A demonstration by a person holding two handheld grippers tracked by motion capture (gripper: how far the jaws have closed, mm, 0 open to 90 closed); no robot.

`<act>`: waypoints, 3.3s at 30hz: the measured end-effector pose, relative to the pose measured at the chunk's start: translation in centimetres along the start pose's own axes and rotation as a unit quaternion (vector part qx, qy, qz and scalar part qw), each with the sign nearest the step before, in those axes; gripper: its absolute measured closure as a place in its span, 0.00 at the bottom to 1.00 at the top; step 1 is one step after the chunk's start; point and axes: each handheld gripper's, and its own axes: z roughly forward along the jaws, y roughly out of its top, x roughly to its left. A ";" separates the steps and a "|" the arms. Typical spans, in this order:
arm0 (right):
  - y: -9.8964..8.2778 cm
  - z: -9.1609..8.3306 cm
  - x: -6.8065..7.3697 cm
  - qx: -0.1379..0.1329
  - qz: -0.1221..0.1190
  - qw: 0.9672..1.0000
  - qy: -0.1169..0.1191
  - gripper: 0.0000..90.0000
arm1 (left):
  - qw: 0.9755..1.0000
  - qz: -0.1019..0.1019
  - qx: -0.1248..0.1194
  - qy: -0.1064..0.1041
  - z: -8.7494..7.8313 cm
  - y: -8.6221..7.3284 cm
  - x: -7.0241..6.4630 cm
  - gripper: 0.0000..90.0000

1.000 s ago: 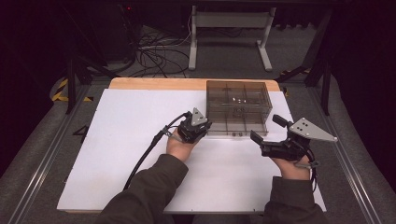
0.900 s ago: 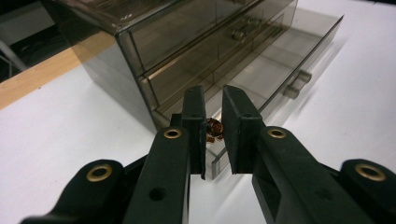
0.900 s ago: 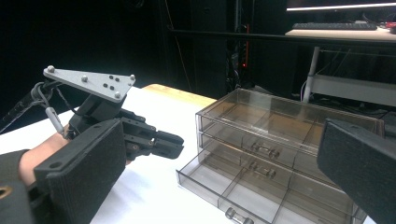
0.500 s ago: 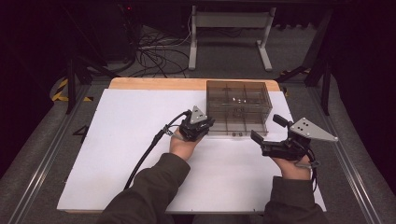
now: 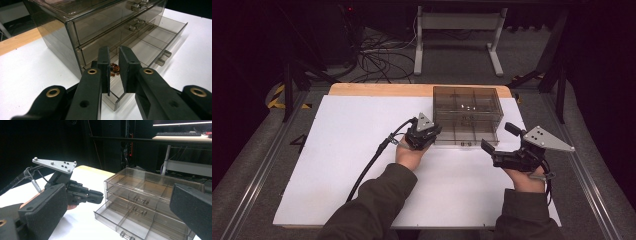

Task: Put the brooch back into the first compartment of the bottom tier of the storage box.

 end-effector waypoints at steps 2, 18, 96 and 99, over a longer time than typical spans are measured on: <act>0.0 0.0 0.0 0.000 0.000 1.000 0.000 0.02 | 1.000 -0.004 -0.001 0.002 0.1 -0.1 0.1 0.89; 0.0 0.1 0.0 0.002 -0.001 1.000 0.001 0.02 | 1.000 -0.013 0.011 -0.004 1.2 -0.8 0.2 0.88; -0.3 0.5 0.0 0.013 -0.004 1.000 -0.003 0.02 | 0.999 0.007 -0.024 -0.031 -3.6 0.8 0.2 0.43; -0.3 0.6 0.0 0.014 -0.005 1.000 -0.003 0.02 | 0.999 0.007 -0.027 -0.029 -4.1 0.8 0.3 0.38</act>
